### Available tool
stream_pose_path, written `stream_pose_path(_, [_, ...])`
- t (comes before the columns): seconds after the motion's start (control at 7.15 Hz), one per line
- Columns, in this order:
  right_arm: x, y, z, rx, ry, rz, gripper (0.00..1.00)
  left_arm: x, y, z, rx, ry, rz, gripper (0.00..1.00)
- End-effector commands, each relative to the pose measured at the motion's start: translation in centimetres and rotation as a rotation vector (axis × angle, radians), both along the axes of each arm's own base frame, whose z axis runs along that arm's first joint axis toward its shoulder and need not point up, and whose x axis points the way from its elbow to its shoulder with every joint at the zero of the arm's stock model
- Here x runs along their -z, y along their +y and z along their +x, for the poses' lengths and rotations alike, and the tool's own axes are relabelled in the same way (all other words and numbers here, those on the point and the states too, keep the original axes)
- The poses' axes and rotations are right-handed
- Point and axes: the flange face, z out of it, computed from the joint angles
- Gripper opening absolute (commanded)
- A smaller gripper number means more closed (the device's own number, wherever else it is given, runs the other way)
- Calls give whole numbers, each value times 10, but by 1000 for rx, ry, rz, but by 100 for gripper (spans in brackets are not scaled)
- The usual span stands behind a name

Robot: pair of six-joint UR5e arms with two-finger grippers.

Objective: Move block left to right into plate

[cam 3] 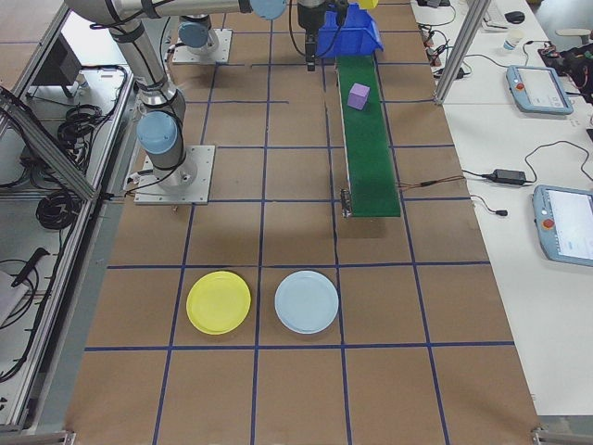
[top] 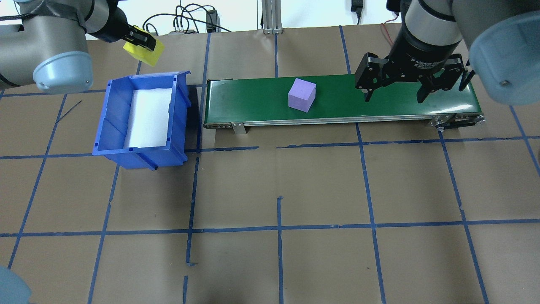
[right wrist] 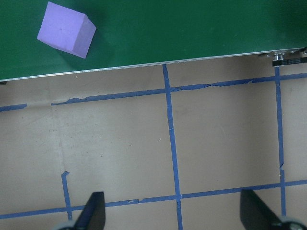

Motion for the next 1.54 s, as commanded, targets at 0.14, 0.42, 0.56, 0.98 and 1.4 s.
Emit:
stream_pose_path(0.14, [0,0,0,0,0,0,100,77,12,-78,74,18,140,28])
stream_pose_path(0.42, [0,0,0,0,0,0,100,89,17,-99,109,15,160,28])
stream_pose_path(0.56, [0,0,0,0,0,0,100,98,17,-99,109,15,175,28])
stream_pose_path(0.98, [0,0,0,0,0,0,100,103,16,-98,101,6,184,99])
stream_pose_path(1.4, [0,0,0,0,0,0,100,83,19,-95,61,-6,166,100])
